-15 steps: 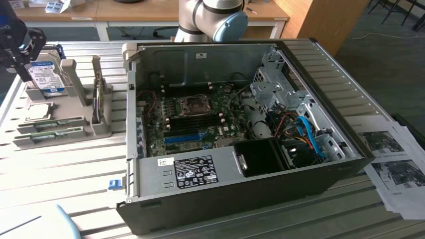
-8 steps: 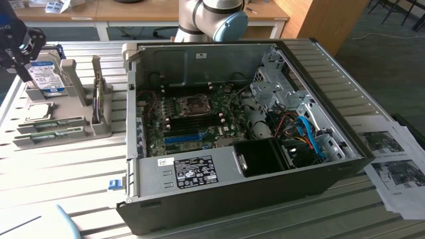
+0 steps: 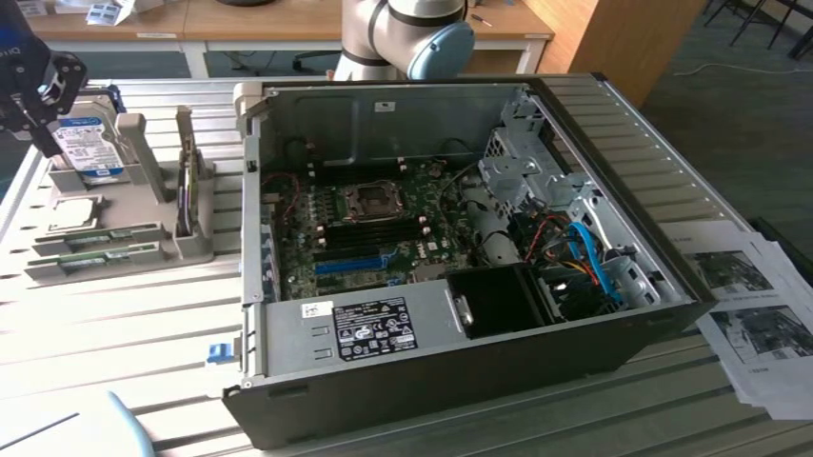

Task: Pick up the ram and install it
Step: 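Pick up the ram and move it above insertion slot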

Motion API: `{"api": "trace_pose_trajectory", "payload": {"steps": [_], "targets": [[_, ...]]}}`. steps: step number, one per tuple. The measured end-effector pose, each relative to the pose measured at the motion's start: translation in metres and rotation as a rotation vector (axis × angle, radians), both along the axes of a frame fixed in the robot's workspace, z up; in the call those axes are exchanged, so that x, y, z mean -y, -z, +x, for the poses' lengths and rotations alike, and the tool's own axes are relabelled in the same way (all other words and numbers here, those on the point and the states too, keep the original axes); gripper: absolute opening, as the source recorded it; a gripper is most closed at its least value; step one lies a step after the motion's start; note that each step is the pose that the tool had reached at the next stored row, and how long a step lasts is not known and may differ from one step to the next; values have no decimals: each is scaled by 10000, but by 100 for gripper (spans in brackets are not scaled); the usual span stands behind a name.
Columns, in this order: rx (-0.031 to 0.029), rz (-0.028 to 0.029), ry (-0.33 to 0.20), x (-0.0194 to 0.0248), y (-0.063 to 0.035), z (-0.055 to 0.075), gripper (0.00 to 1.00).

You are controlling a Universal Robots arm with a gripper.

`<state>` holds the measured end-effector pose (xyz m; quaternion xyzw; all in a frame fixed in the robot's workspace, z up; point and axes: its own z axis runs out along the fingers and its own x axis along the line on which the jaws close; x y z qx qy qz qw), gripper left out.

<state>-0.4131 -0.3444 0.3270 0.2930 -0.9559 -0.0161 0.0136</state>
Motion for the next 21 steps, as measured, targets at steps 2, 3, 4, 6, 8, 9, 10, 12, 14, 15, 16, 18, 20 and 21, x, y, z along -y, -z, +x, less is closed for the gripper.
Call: {"api": "trace_pose_trajectory", "payload": {"steps": [2,3,4,6,8,9,10,12,14,15,16,18,20,21], "targets": [[-1,-1,-218,0,0,0,9],[-1,-1,-352,0,0,0,9],[-1,-1,-482,0,0,0,9],[-1,0,-748,0,0,0,9],[-1,0,-1014,0,0,0,9],[-1,0,-1160,0,0,0,9],[0,-1,-1294,0,0,0,9],[-1,-1,-1560,0,0,0,9],[-1,-1,-1815,0,0,0,9],[0,-1,-1953,0,0,0,9],[0,-1,-2078,0,0,0,9],[-1,-1,-2324,0,0,0,9],[-1,0,-2561,0,0,0,9],[-1,0,-2685,0,0,0,9]]}}
